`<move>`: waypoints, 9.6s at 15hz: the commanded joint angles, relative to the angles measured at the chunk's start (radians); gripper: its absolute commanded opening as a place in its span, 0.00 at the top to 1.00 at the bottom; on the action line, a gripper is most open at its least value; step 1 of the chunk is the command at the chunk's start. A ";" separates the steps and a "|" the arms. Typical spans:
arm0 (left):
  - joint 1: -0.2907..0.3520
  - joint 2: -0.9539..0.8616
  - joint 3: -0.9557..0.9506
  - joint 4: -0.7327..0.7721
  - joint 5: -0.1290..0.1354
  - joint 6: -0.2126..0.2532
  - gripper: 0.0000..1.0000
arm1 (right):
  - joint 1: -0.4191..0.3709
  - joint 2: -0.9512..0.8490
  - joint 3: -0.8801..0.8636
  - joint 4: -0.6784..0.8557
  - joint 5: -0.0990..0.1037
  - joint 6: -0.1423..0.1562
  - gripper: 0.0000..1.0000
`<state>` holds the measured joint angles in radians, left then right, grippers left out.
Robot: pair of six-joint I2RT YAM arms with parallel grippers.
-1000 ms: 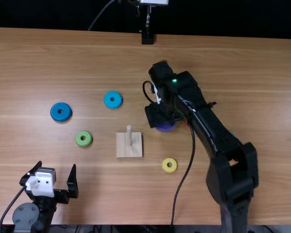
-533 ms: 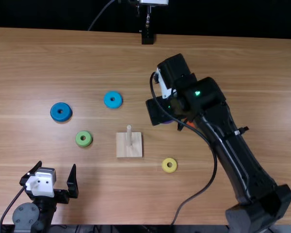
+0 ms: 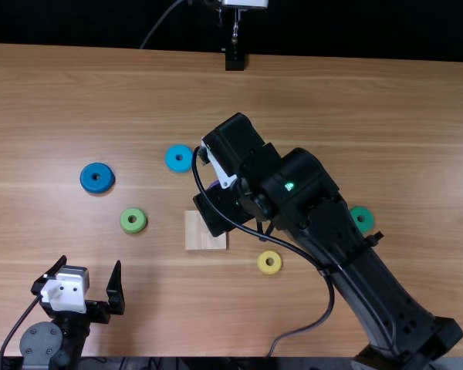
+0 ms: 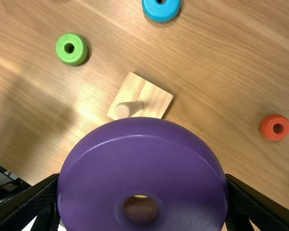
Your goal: Build the Hanoi tower: stack the rings onto the peg from bottom to top in this color order: purple, dark blue, light blue, dark green, light green, yellow, orange.
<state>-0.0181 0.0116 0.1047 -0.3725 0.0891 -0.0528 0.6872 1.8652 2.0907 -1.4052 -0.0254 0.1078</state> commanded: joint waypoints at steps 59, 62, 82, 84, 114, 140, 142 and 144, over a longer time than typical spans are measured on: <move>0.006 -0.012 -0.105 -0.073 0.027 0.012 0.00 | -0.449 -0.475 -0.744 0.808 0.086 -0.014 0.00; 0.006 -0.012 -0.105 -0.073 0.027 0.012 0.00 | -0.545 -0.643 -0.897 0.887 0.081 -0.043 0.00; 0.007 -0.012 -0.105 -0.073 0.027 0.012 0.00 | -0.713 -1.689 -1.942 1.450 0.075 -0.117 0.00; 0.007 -0.012 -0.105 -0.073 0.027 0.012 0.00 | -0.721 -1.743 -1.994 1.452 0.075 -0.117 0.00; 0.012 -0.012 -0.105 -0.073 0.032 0.010 0.00 | -0.732 -1.865 -2.075 1.060 0.018 -0.113 0.00; 0.150 1.309 0.957 -0.318 0.040 0.010 0.00 | -0.732 -1.865 -2.075 1.060 0.018 -0.113 0.00; 0.147 1.478 1.044 -0.364 0.040 0.012 0.00 | -0.732 -1.865 -2.075 1.062 0.018 -0.113 0.00; 0.141 1.621 1.141 -0.375 0.040 0.012 0.00 | -0.732 -1.865 -2.075 1.062 0.018 -0.115 0.00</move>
<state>0.1249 1.6176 1.2083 -0.7456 0.1154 -0.0525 -0.0338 0.0128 0.0849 -0.2749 -0.0074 -0.0029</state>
